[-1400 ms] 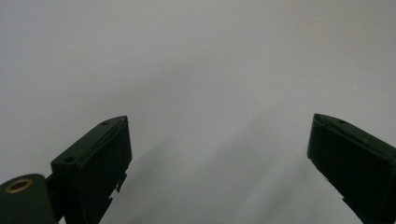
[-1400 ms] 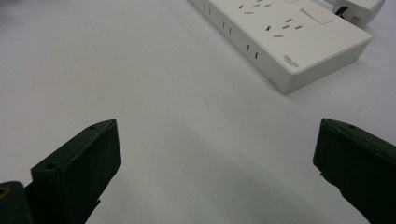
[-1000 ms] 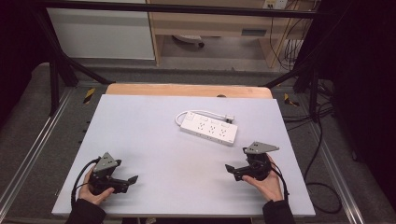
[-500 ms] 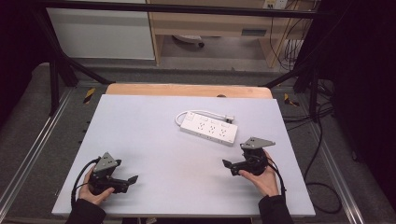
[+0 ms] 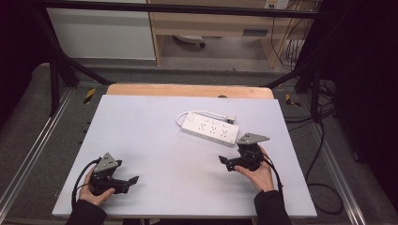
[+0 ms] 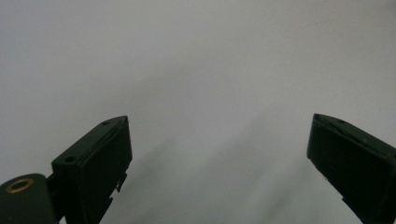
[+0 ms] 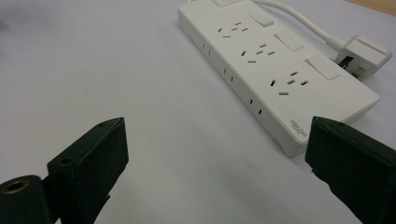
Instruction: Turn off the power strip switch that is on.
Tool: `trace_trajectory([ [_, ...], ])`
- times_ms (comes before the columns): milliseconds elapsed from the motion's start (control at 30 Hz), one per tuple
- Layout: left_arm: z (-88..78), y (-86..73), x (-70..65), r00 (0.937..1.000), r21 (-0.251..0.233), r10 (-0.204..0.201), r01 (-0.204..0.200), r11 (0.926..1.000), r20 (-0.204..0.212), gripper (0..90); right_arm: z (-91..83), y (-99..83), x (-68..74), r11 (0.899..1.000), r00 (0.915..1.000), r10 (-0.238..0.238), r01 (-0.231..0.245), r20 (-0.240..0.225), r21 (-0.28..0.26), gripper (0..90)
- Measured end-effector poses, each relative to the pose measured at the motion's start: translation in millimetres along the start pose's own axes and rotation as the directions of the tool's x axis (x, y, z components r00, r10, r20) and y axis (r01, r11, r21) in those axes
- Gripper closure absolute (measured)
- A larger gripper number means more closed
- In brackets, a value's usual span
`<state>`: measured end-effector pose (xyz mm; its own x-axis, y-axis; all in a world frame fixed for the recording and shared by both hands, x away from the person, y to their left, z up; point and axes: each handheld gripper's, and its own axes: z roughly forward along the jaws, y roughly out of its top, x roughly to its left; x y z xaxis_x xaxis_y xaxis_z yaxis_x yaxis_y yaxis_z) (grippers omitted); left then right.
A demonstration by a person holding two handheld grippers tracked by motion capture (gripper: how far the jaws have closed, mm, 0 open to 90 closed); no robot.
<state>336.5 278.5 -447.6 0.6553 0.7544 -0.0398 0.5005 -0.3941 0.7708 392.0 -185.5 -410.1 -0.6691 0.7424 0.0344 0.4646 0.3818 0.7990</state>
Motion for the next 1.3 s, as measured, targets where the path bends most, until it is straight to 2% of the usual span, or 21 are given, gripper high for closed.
trace_trajectory([
  [667, 0.0, 0.1, 0.8, 1.0, -0.005, -0.005, 0.005, 1.0, 0.0, 6.8, 13.1, 21.8, 2.1, 1.0, 1.0, -0.009, 0.009, 0.001, -0.025, 11.2],
  [933, -0.7, -0.1, 0.5, 1.0, -0.004, -0.002, 0.002, 1.0, 0.001, 6.9, 19.1, 30.6, 4.4, 0.999, 1.0, -0.002, 0.002, 0.002, -0.052, 16.8],
  [1300, -0.7, -0.6, 1.1, 1.0, -0.003, -0.005, 0.005, 1.0, -0.003, 7.0, 33.3, 40.8, 2.5, 0.999, 1.0, 0.0, 0.0, 0.009, -0.044, 23.6],
])
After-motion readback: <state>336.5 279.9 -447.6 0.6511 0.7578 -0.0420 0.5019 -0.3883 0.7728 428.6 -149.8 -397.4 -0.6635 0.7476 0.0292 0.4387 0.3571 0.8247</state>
